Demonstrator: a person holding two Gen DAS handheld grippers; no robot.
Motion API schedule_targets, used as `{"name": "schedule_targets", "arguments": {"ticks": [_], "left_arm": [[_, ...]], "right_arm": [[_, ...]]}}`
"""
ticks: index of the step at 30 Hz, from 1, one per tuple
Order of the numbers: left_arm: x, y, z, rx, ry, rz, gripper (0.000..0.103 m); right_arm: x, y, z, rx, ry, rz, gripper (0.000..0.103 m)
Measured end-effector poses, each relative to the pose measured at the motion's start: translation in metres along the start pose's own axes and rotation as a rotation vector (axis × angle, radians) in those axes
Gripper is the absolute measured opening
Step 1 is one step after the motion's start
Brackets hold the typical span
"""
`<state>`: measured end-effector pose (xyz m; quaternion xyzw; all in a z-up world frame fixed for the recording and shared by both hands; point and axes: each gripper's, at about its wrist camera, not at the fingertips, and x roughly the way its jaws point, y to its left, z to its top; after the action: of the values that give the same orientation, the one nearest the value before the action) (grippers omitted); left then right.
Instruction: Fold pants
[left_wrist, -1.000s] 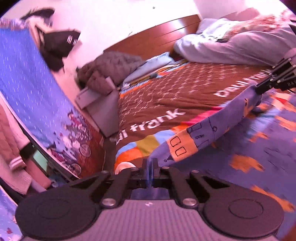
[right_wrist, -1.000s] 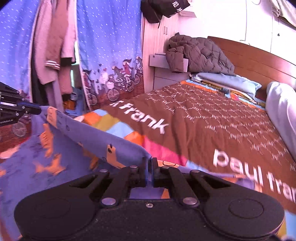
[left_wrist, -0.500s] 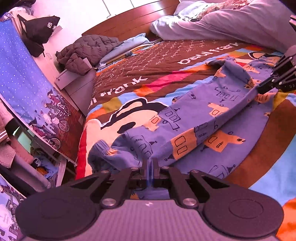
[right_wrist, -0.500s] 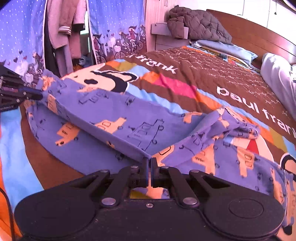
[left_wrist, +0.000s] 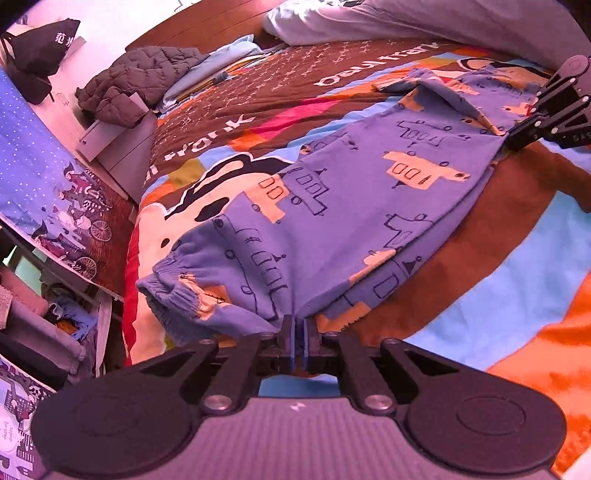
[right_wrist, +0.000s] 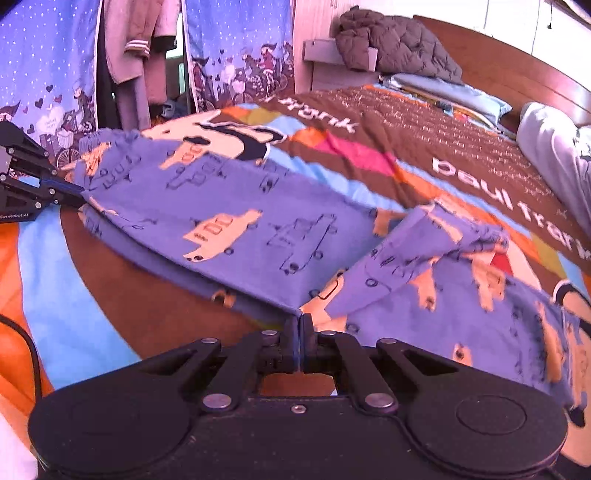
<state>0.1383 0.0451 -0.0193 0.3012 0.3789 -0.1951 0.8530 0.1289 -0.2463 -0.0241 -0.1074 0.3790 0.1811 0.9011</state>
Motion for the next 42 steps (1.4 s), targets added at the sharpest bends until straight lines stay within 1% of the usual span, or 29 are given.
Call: {"name": "schedule_targets", "arguments": {"ticks": [2, 4, 5, 6, 8, 9, 10, 11, 12, 14, 16, 17, 18, 19, 20, 21, 22, 23, 24, 25, 27, 28, 30, 31, 32, 33, 36, 38, 42], "left_arm": [[-0.006, 0.001, -0.003, -0.01, -0.015, -0.037, 0.014], [-0.014, 0.002, -0.005, -0.026, -0.029, -0.059, 0.057], [-0.019, 0.001, -0.005, -0.028, -0.038, -0.065, 0.062], [-0.025, 0.0, -0.006, -0.028, -0.05, -0.068, 0.066], [-0.036, -0.005, -0.006, 0.001, -0.069, -0.072, 0.071], [-0.04, -0.007, -0.004, 0.01, -0.087, -0.07, 0.077], [-0.044, -0.009, 0.0, -0.001, -0.112, -0.062, 0.083], [-0.045, -0.008, 0.007, -0.035, -0.139, -0.056, 0.084], [-0.043, -0.005, 0.014, -0.078, -0.157, -0.054, 0.085], [-0.032, 0.007, 0.031, -0.234, -0.179, -0.045, 0.085], [-0.014, 0.021, 0.042, -0.389, -0.16, -0.041, 0.085], [0.003, 0.027, 0.046, -0.466, -0.093, -0.004, 0.085], [0.016, 0.032, 0.047, -0.517, -0.016, 0.041, 0.085], [0.031, 0.038, 0.045, -0.57, 0.087, 0.091, 0.084], [0.04, 0.044, 0.039, -0.616, 0.161, 0.106, 0.082], [0.041, 0.049, 0.031, -0.646, 0.182, 0.085, 0.082], [0.034, 0.051, 0.023, -0.656, 0.156, 0.059, 0.082], [0.026, 0.051, 0.017, -0.653, 0.135, 0.052, 0.082], [0.019, 0.05, 0.013, -0.641, 0.135, 0.058, 0.084], [0.014, 0.047, 0.008, -0.628, 0.148, 0.065, 0.092], [0.009, 0.045, 0.002, -0.642, 0.185, 0.094, 0.095], [0.004, 0.044, 0.001, -0.659, 0.179, 0.086, 0.095], [-0.005, 0.038, 0.006, -0.687, 0.146, 0.049, 0.095], [-0.009, 0.034, 0.011, -0.702, 0.117, 0.019, 0.095], [-0.012, 0.028, 0.019, -0.713, 0.085, -0.014, 0.097], [-0.012, 0.022, 0.027, -0.718, 0.063, -0.046, 0.102], [-0.003, -0.001, 0.058, -0.713, 0.05, -0.138, 0.103], [0.012, -0.019, 0.089, -0.712, 0.034, -0.187, 0.103], [0.033, -0.063, 0.14, -0.689, -0.048, -0.238, 0.103]], "right_arm": [[-0.002, 0.004, -0.002, -0.012, -0.004, -0.003, 0.0], [-0.002, 0.006, -0.002, -0.023, -0.002, -0.006, 0.0], [-0.002, 0.006, -0.002, -0.026, 0.01, -0.001, 0.004], [-0.002, 0.007, -0.002, -0.033, 0.025, -0.004, 0.01], [-0.009, 0.01, -0.003, -0.07, 0.015, -0.028, 0.033], [-0.016, 0.012, -0.003, -0.089, -0.001, -0.037, 0.038], [-0.022, 0.011, -0.003, -0.093, -0.025, -0.043, 0.046], [-0.028, 0.008, 0.0, -0.079, -0.053, -0.042, 0.051], [-0.031, 0.003, 0.002, -0.054, -0.075, -0.038, 0.053], [-0.029, -0.01, 0.016, 0.031, -0.114, -0.028, 0.053], [-0.019, -0.019, 0.028, 0.114, -0.14, -0.012, 0.053], [-0.01, -0.023, 0.033, 0.165, -0.139, -0.005, 0.054], [-0.001, -0.025, 0.035, 0.203, -0.119, -0.022, 0.054], [0.007, -0.025, 0.035, 0.217, -0.087, -0.064, 0.054], [0.016, -0.024, 0.034, 0.208, -0.039, -0.127, 0.053], [0.022, -0.023, 0.03, 0.183, 0.013, -0.193, 0.054], [0.024, -0.025, 0.025, 0.167, 0.048, -0.236, 0.057], [0.021, -0.031, 0.017, 0.173, 0.07, -0.257, 0.064], [0.017, -0.039, 0.008, 0.204, 0.074, -0.259, 0.067], [0.011, -0.048, 0.0, 0.251, 0.081, -0.257, 0.067], [-0.003, -0.067, -0.016, 0.34, 0.09, -0.246, 0.068], [-0.012, -0.073, -0.024, 0.378, 0.073, -0.23, 0.069], [-0.033, -0.084, -0.037, 0.445, 0.013, -0.212, 0.079], [-0.042, -0.088, -0.042, 0.469, -0.017, -0.213, 0.087], [-0.05, -0.093, -0.044, 0.491, -0.045, -0.219, 0.089], [-0.058, -0.096, -0.046, 0.51, -0.071, -0.225, 0.091], [-0.071, -0.104, -0.051, 0.54, -0.122, -0.251, 0.102], [-0.073, -0.113, -0.055, 0.556, -0.131, -0.26, 0.102], [-0.075, -0.134, -0.065, 0.589, -0.118, -0.268, 0.102]]}}
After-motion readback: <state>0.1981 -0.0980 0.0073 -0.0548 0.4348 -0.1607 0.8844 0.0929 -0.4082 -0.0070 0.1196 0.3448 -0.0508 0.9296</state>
